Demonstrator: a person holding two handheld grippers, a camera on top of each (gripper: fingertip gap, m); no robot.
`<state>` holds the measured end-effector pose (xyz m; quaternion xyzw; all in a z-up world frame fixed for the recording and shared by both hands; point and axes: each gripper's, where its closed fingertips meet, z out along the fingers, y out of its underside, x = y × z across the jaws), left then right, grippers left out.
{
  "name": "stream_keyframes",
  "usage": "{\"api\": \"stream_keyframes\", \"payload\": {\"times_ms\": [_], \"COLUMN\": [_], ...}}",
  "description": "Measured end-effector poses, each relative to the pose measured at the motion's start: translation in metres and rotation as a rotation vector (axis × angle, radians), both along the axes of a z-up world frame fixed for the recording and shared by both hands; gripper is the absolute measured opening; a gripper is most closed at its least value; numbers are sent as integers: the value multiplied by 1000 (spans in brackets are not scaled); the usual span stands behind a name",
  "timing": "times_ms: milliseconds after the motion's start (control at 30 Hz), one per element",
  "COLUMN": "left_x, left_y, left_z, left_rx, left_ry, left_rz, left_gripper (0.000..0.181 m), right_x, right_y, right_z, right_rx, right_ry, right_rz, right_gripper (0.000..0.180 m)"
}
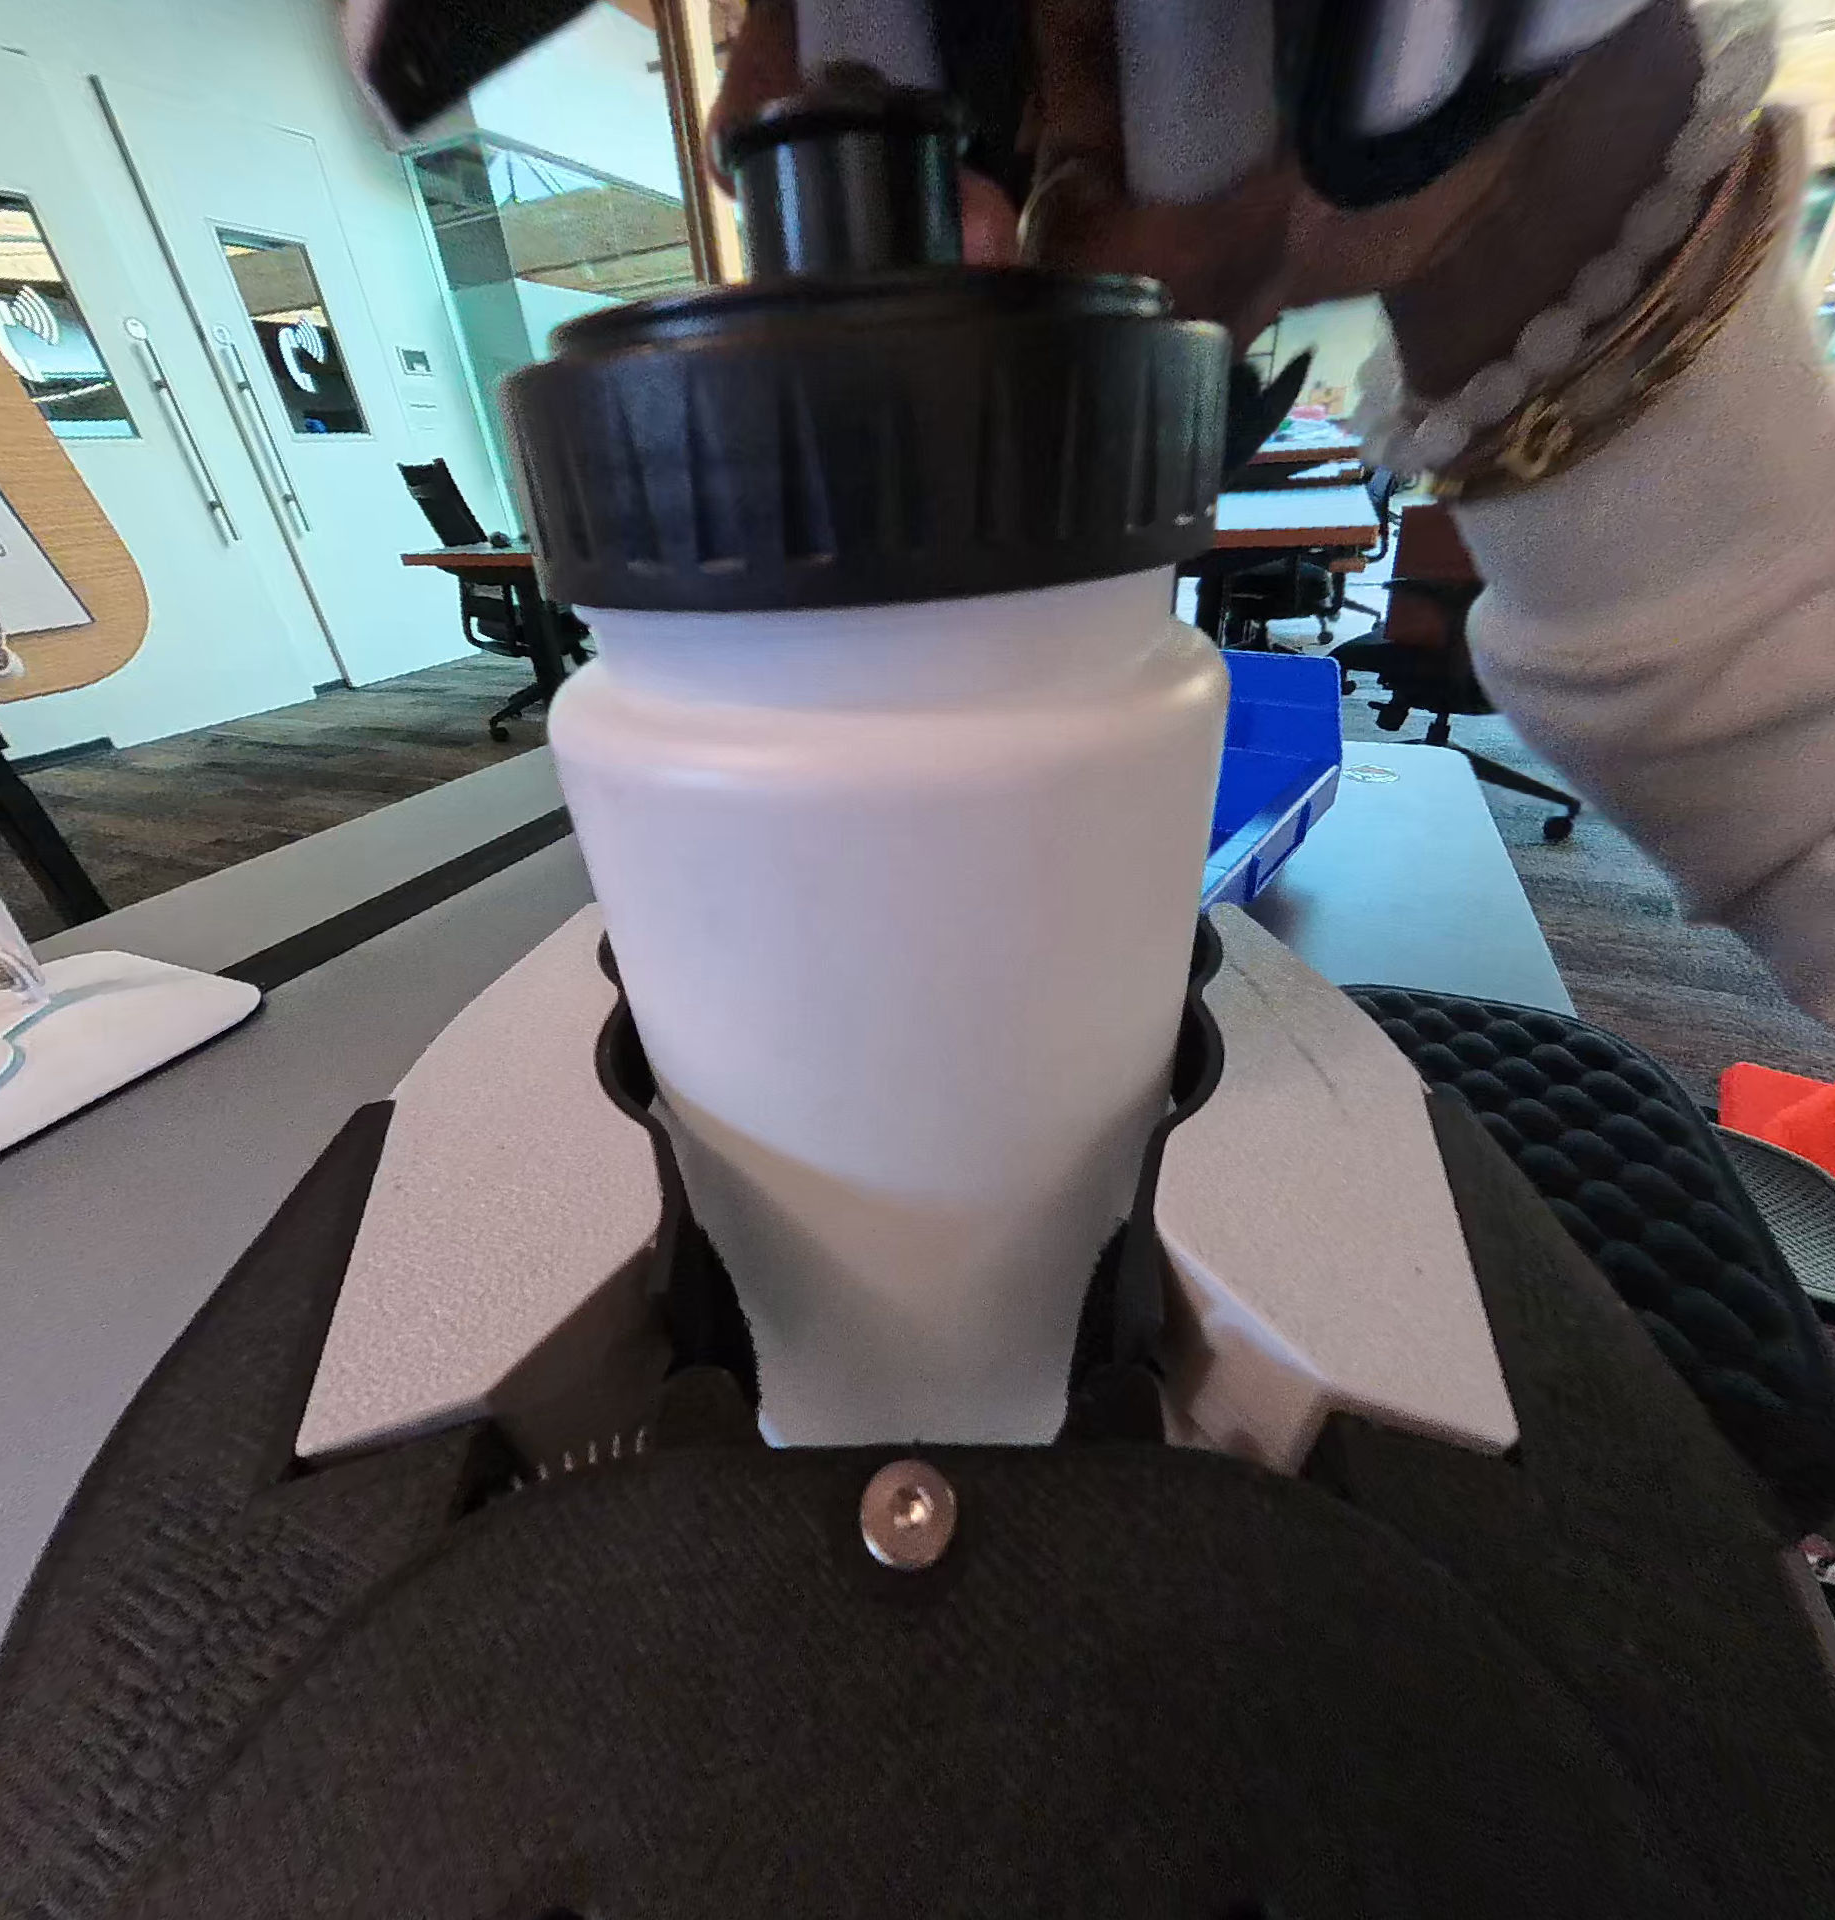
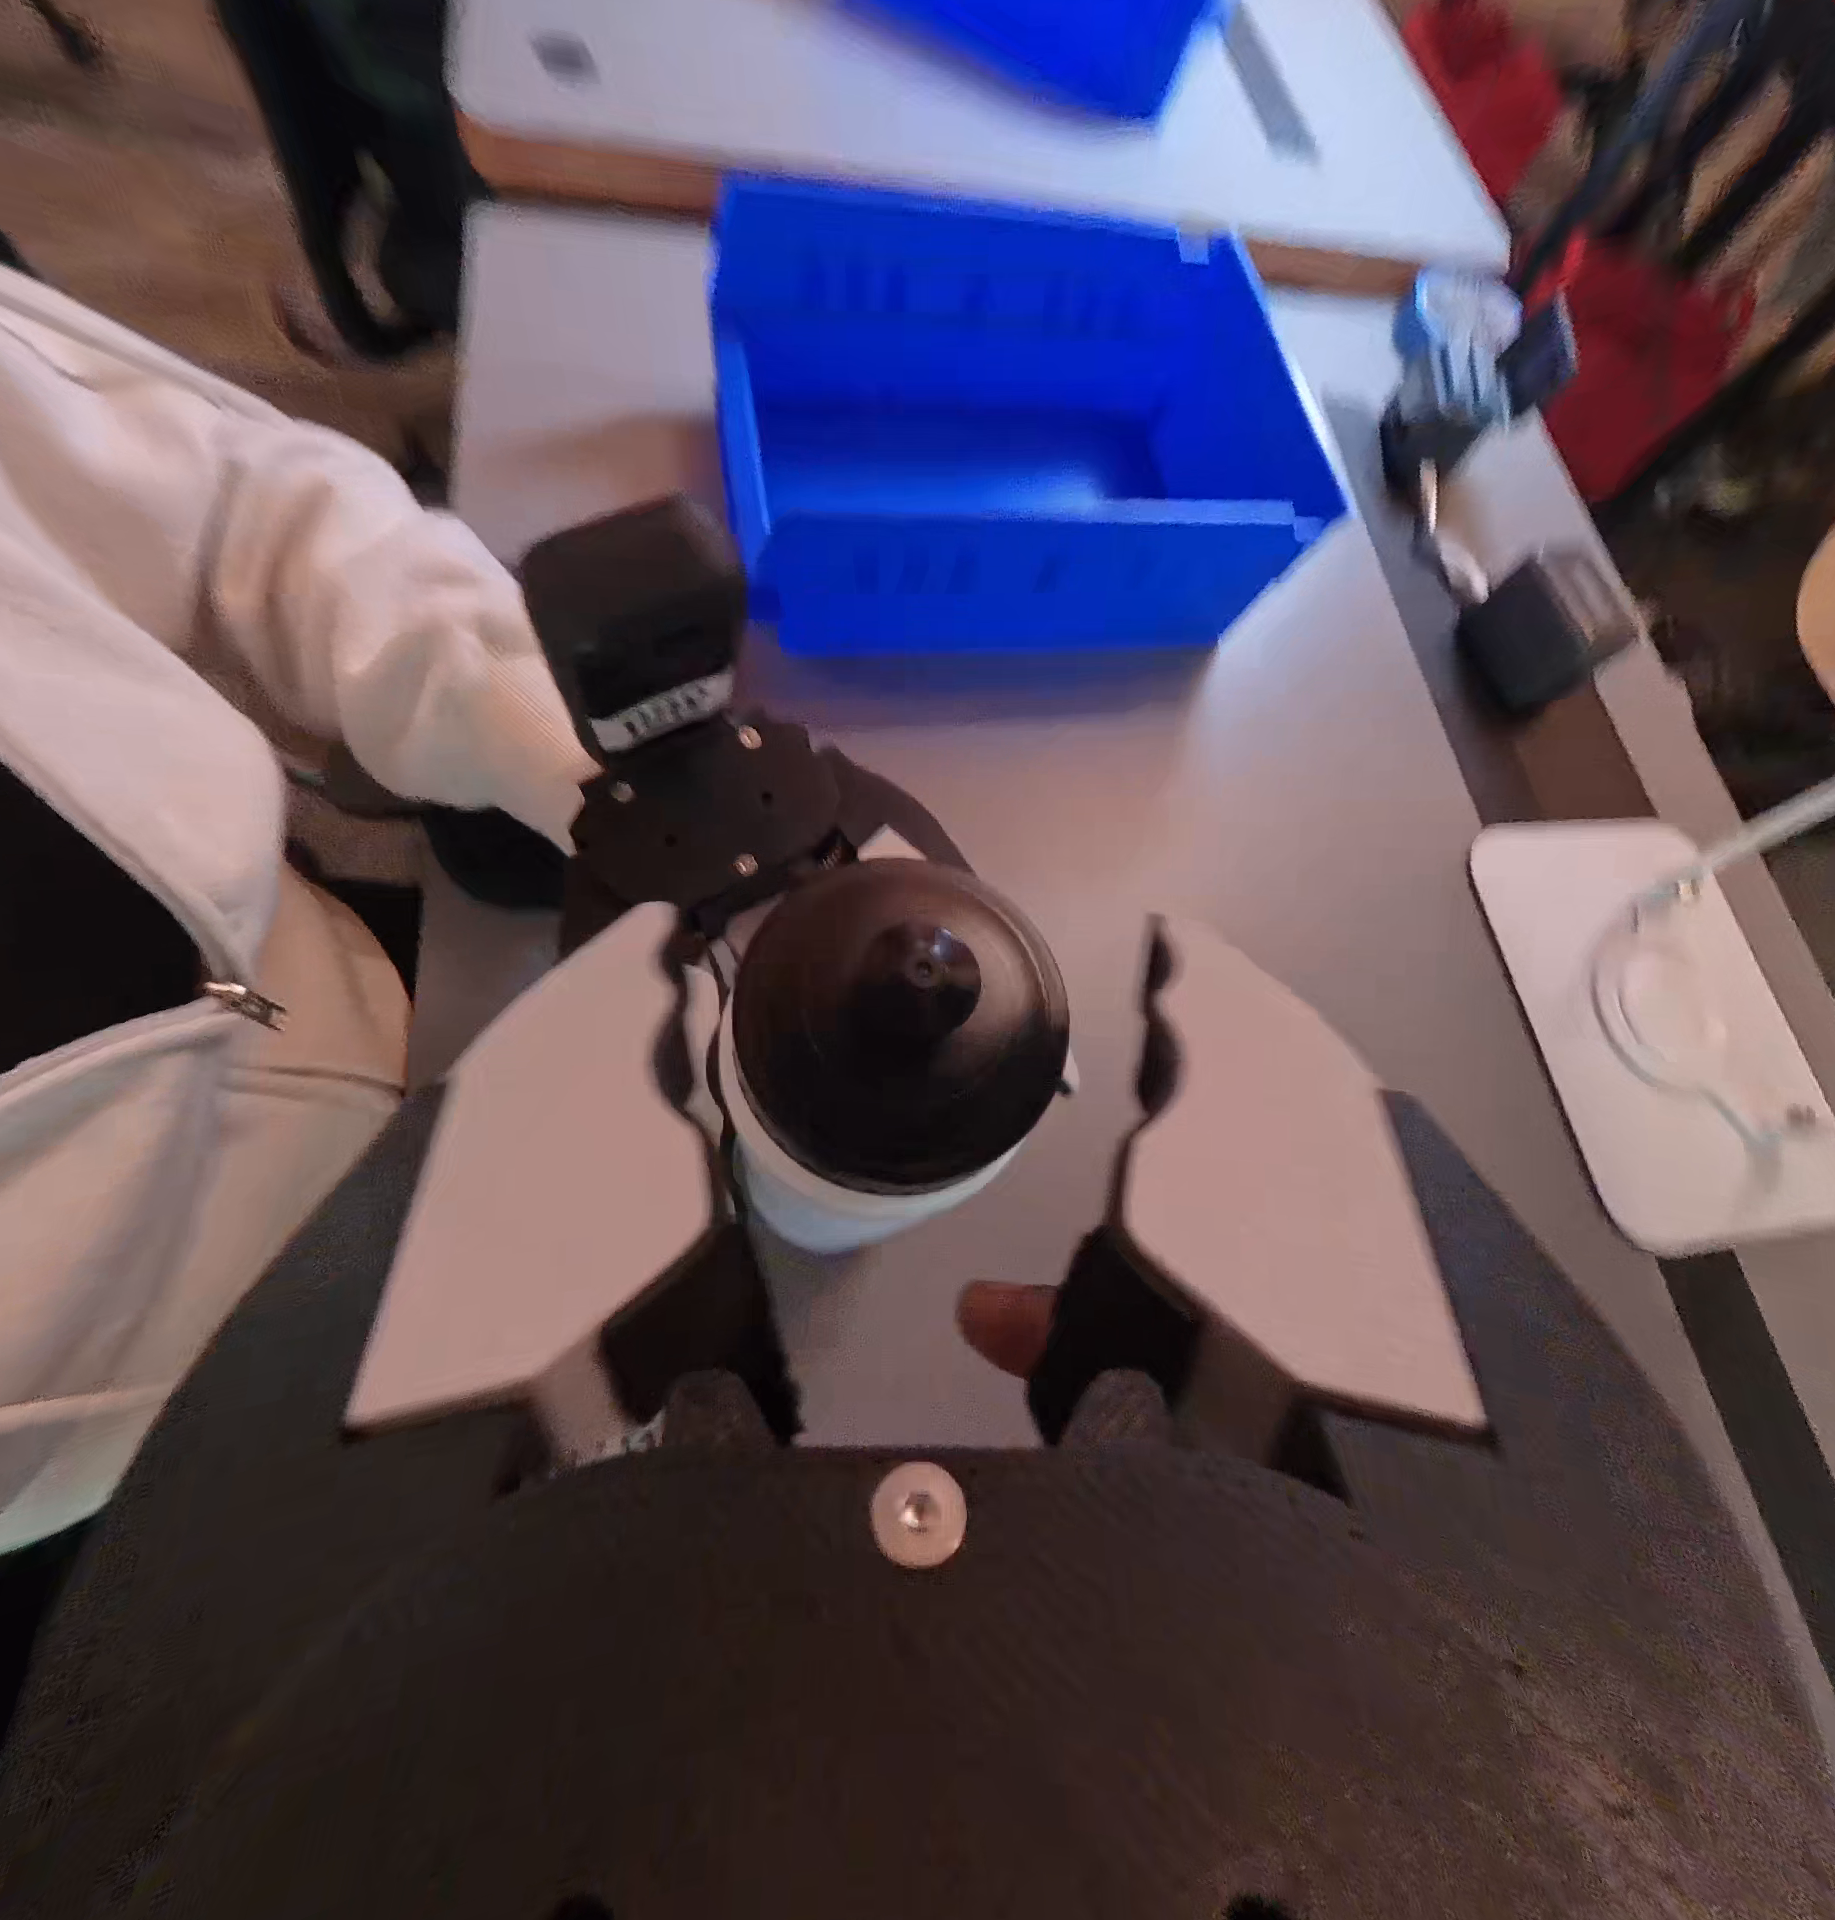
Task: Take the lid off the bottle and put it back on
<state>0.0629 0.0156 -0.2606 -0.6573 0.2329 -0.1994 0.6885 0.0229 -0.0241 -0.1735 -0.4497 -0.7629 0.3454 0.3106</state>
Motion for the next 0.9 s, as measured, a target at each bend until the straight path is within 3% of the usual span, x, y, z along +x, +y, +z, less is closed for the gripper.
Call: {"api": "stream_keyframes", "payload": {"times_ms": [67, 233, 367, 533, 900], "left_x": [1, 2, 2, -1, -1], "left_y": [0, -1, -1, 3, 2], "left_z": [0, 0, 0, -1, 0], "left_rx": [-1, 3, 1, -4, 13], "left_ry": [3, 8, 5, 5, -6], "left_rz": [-11, -18, -15, 12, 11], "left_gripper": [99, 99, 99, 99, 99], "right_x": [1, -3, -2, 5, 30], "right_y": [-3, 7, -6, -11, -3], "right_z": [8, -18, -12, -14, -11], "right_rx": [-121, -161, -228, -226, -264], "right_ry": [144, 258, 350, 397, 496], "right_rz": [80, 164, 242, 219, 91], "right_gripper": [108, 127, 109, 92, 95]}}
